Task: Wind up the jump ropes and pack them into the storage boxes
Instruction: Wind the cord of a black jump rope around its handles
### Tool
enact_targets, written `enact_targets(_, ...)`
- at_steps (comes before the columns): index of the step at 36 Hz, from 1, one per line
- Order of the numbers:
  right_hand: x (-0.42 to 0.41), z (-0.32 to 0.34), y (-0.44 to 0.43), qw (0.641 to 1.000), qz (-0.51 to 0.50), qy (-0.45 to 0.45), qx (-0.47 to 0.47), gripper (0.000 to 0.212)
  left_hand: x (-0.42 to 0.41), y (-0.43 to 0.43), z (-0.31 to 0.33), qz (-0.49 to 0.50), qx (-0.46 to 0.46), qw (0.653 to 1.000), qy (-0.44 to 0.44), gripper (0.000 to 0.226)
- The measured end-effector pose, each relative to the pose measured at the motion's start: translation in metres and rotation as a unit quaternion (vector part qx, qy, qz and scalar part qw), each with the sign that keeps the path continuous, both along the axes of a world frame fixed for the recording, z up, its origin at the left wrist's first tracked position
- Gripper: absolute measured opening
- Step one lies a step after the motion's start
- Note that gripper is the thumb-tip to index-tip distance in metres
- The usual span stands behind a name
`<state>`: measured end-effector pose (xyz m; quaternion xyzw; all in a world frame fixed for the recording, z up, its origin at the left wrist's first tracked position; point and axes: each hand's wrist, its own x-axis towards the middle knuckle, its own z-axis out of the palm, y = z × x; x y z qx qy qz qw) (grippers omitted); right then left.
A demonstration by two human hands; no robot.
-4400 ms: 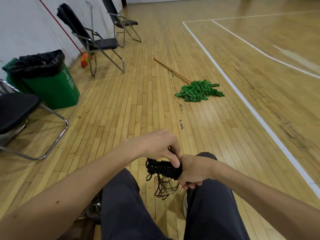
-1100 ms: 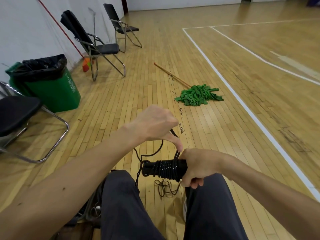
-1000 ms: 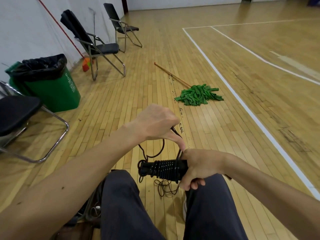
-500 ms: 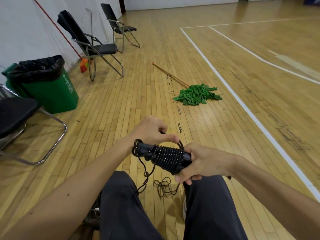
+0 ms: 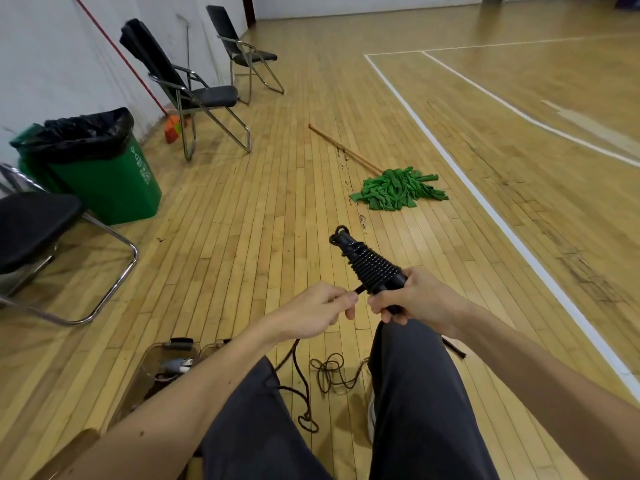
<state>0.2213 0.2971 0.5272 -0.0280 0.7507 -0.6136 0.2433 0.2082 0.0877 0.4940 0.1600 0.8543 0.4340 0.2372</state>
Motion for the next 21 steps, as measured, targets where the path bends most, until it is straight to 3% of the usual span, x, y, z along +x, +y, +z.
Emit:
enact_targets(7,-0.011,-0.017,0.010,0.997,-0.064,0.000,0.044,0.018,0.007,0.000,0.008,-0.009,-0.070,0.998,-0.003,0.032)
enact_targets(16,-0.025,-0.045,0.032,0.977,-0.108,0.023,0.181,0.028,0.017,0.002,0.022,-0.045,-0.199,0.973,0.107,0.035)
enact_targets(21,-0.023,-0.051,0.029,0.967,-0.079,0.026,0.242,0.024,0.022,0.018,0.036,-0.095,-0.294,0.926,0.215,0.032)
